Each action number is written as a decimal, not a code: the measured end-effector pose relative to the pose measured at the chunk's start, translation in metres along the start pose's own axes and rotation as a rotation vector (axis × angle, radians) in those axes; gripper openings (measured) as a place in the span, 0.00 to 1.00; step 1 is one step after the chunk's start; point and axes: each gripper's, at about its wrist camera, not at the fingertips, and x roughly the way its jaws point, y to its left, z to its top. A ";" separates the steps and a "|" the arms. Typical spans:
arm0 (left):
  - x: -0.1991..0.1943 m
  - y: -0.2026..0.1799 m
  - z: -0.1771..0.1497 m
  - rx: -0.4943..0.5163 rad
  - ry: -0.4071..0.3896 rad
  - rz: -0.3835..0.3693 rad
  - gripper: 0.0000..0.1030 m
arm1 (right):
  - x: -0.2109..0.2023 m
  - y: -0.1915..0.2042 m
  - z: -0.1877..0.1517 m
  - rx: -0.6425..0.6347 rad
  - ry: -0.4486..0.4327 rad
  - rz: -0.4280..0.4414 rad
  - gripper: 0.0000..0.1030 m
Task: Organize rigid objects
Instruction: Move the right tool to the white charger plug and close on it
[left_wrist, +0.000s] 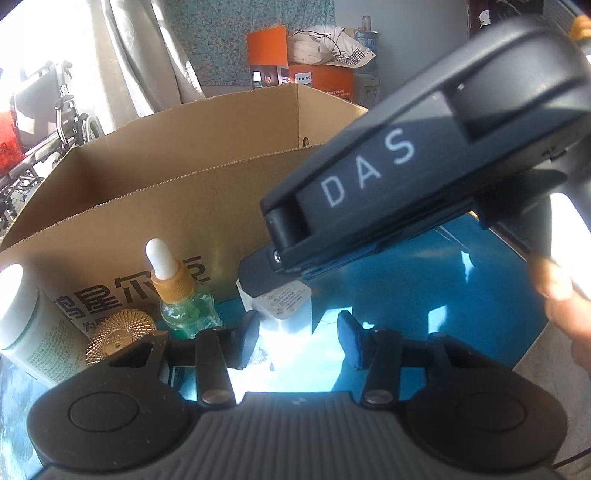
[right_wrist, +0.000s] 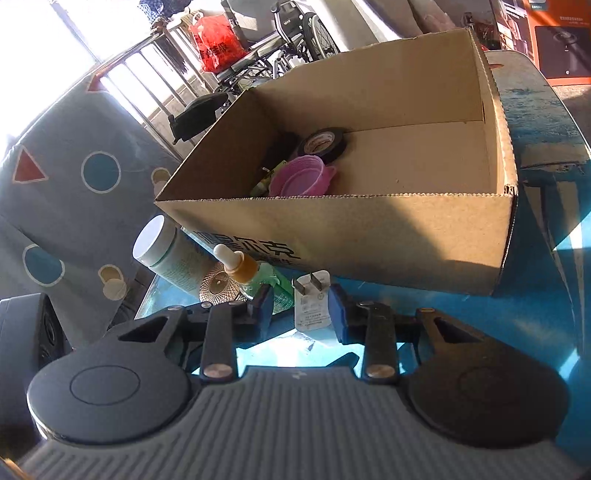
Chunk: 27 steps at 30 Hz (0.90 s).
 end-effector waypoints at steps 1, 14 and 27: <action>0.002 0.002 0.001 -0.010 0.001 0.001 0.43 | 0.003 -0.001 0.000 0.002 0.004 0.001 0.29; 0.016 0.011 0.005 -0.023 -0.006 -0.005 0.34 | 0.009 -0.011 0.003 0.056 0.037 -0.061 0.28; 0.007 0.005 0.005 -0.029 -0.022 0.019 0.29 | -0.001 -0.014 -0.009 0.135 0.017 -0.053 0.24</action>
